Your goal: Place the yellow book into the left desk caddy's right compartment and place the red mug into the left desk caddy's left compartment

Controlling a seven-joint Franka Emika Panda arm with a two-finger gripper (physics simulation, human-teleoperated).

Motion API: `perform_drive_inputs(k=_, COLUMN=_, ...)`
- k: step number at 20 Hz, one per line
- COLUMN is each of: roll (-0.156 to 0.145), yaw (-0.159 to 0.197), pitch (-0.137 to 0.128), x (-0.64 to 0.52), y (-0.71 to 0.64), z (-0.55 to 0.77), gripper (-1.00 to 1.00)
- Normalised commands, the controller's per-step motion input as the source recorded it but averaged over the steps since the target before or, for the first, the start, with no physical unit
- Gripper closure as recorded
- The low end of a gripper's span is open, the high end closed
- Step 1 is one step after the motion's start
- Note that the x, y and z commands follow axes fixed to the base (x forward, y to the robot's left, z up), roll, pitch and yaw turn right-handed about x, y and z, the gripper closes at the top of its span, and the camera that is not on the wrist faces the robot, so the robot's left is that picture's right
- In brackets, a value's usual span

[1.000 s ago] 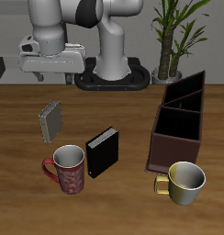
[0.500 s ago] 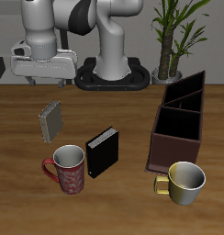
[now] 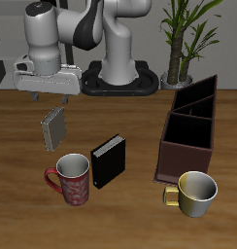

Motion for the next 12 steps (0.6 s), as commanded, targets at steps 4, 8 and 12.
perform_drive_inputs(k=4, roll=-0.019, yaw=-0.050, pitch=-0.031, x=-0.02, y=-0.13, z=-0.20, gripper=-1.00)
perform_drive_inputs(k=8, roll=-0.022, yaw=-0.046, pitch=-0.005, x=0.00, y=-0.19, z=-0.24, gripper=-1.00)
perform_drive_inputs(k=12, roll=-0.016, yaw=-0.011, pitch=0.032, x=0.02, y=-0.06, z=-0.24, gripper=-1.00)
